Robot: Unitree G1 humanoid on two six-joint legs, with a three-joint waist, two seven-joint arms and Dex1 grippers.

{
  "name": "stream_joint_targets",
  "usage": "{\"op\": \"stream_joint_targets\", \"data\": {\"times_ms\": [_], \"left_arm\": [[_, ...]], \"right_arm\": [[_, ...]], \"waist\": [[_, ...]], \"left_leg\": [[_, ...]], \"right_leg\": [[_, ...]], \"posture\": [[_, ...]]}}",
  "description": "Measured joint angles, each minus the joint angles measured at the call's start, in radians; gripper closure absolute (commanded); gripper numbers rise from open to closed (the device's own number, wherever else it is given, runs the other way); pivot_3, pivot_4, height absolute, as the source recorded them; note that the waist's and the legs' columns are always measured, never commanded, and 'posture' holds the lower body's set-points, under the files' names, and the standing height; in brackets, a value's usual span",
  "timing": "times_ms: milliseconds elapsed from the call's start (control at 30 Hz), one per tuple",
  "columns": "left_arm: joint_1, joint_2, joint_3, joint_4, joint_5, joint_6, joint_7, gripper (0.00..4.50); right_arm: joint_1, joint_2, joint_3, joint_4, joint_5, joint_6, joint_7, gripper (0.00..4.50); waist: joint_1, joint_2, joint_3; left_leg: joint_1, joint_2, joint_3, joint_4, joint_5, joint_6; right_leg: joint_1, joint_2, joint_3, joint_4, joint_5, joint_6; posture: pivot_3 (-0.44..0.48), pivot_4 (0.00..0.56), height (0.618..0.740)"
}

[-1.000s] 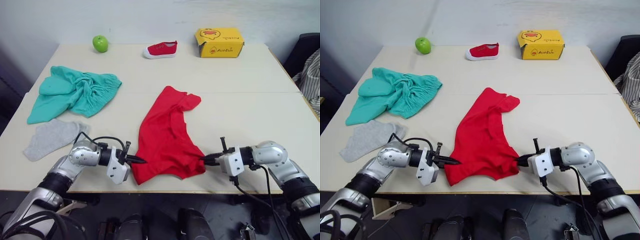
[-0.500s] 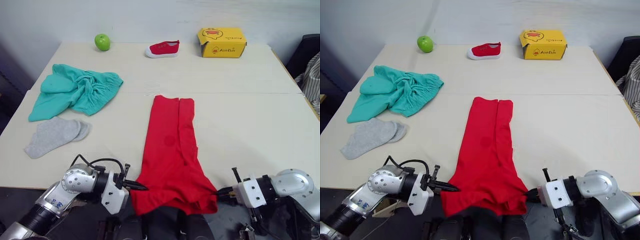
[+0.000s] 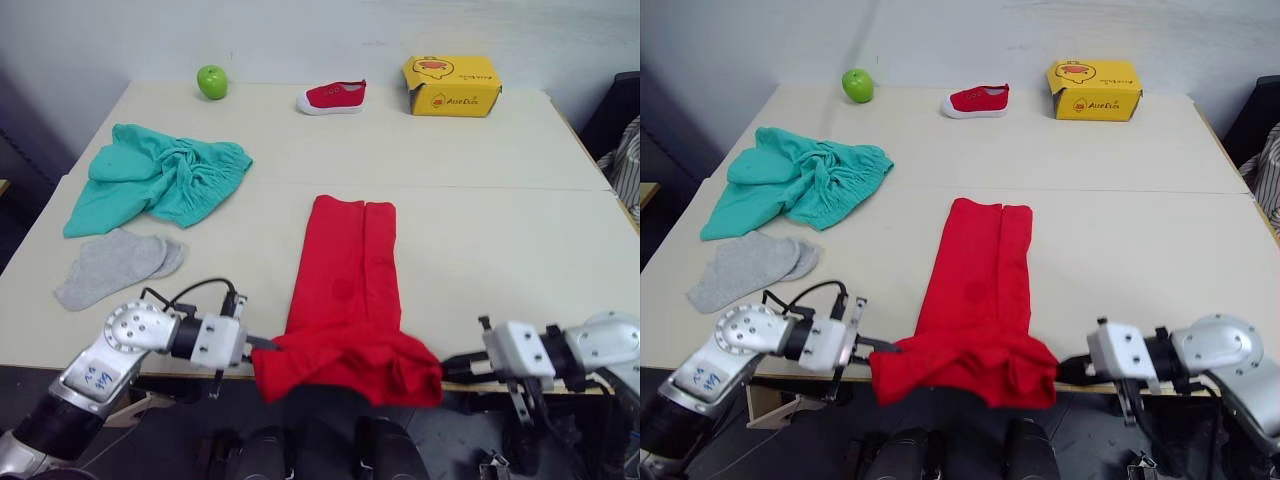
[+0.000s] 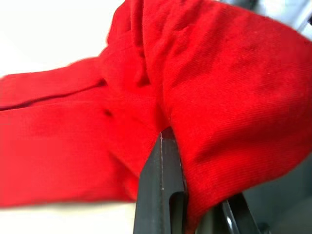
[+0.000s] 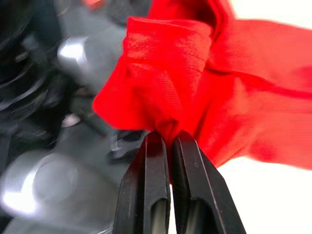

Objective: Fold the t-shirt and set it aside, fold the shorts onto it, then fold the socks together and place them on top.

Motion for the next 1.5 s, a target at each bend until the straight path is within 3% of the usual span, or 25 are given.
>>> {"op": "stream_joint_targets", "data": {"times_ms": [167,300,500,700,900,1000,1100,1233,1400,1467,1500], "left_arm": [[-0.318,-0.140,0.019,0.270,-0.016,0.148,-0.020,4.48],[-0.516,-0.231,0.012,0.542,0.093,0.064,-0.046,4.48],[-0.751,-0.393,0.028,1.026,0.218,0.031,0.056,4.48],[-0.834,-0.474,0.074,1.258,0.276,-0.039,0.120,4.48],[-0.890,-0.503,0.114,1.349,0.319,-0.052,0.188,4.48],[-0.907,-0.508,0.122,1.385,0.352,-0.016,0.257,3.86],[-0.907,-0.507,0.141,1.398,0.372,0.002,0.305,2.93],[-0.907,-0.506,0.154,1.398,0.394,0.016,0.357,1.66],[-0.906,-0.505,0.219,1.395,0.392,0.045,0.448,0.04],[-0.895,-0.500,0.242,1.381,0.382,0.033,0.443,0.00],[-0.884,-0.498,0.255,1.371,0.375,0.023,0.426,0.00]], "right_arm": [[-0.332,0.162,0.019,0.271,-0.090,-0.041,-0.038,4.48],[-0.550,0.289,0.066,0.553,-0.233,-0.174,-0.067,4.48],[-0.822,0.445,0.126,1.003,-0.427,-0.352,-0.128,4.48],[-0.965,0.517,0.134,1.291,-0.544,-0.461,-0.221,4.48],[-1.025,0.546,0.129,1.398,-0.577,-0.465,-0.263,4.48],[-1.027,0.572,0.110,1.417,-0.574,-0.428,-0.265,4.50],[-1.027,0.581,0.071,1.443,-0.563,-0.389,-0.282,3.73],[-1.026,0.592,0.029,1.444,-0.550,-0.351,-0.298,2.39],[-1.021,0.619,-0.057,1.482,-0.539,-0.325,-0.522,0.61],[-1.018,0.619,-0.079,1.486,-0.529,-0.302,-0.546,0.02],[-1.016,0.620,-0.096,1.486,-0.520,-0.295,-0.543,0.02]], "waist": [[-0.001,-0.003,0.002],[-0.004,-0.003,0.002],[-0.012,-0.004,0.003],[-0.030,-0.004,0.003],[-0.036,-0.004,0.003],[-0.043,-0.004,0.003],[-0.052,-0.004,0.003],[-0.054,-0.004,0.003],[-0.055,-0.004,0.003],[-0.056,-0.004,0.003],[-0.056,-0.004,0.003]], "left_leg": [[-0.009,-0.003,0.000,0.010,0.002,0.000],[-0.015,-0.004,0.005,0.013,0.003,0.000],[-0.019,-0.003,0.010,0.014,0.003,0.000],[-0.020,-0.003,0.010,0.015,0.003,0.000],[-0.019,-0.003,0.010,0.015,0.004,-0.001],[-0.018,-0.003,0.010,0.015,0.005,-0.001],[-0.018,-0.003,0.010,0.015,0.005,-0.001],[-0.018,-0.003,0.010,0.014,0.005,-0.001],[-0.018,-0.003,0.009,0.014,0.005,-0.001],[-0.018,-0.003,0.010,0.014,0.005,-0.001],[-0.018,-0.003,0.010,0.014,0.005,-0.001]], "right_leg": [[-0.006,0.004,0.000,0.004,0.002,0.001],[-0.009,0.006,0.000,0.008,0.002,0.001],[-0.012,0.008,0.001,0.007,0.003,0.003],[-0.013,0.008,0.001,0.008,0.002,0.003],[-0.013,0.008,0.003,0.012,0.002,0.003],[-0.013,0.008,0.003,0.013,0.002,0.003],[-0.013,0.008,0.003,0.013,0.002,0.003],[-0.013,0.008,0.004,0.013,0.002,0.003],[-0.013,0.007,0.004,0.013,0.002,0.003],[-0.013,0.007,0.004,0.013,0.002,0.003],[-0.013,0.008,0.004,0.013,0.002,0.003]], "posture": [[0.000,0.150,0.740],[0.000,0.150,0.740],[0.000,0.150,0.740],[0.000,0.150,0.740],[0.000,0.150,0.740],[0.000,0.150,0.740],[0.000,0.150,0.740],[0.000,0.150,0.740],[0.000,0.150,0.740],[0.000,0.150,0.740],[0.000,0.150,0.740]]}}
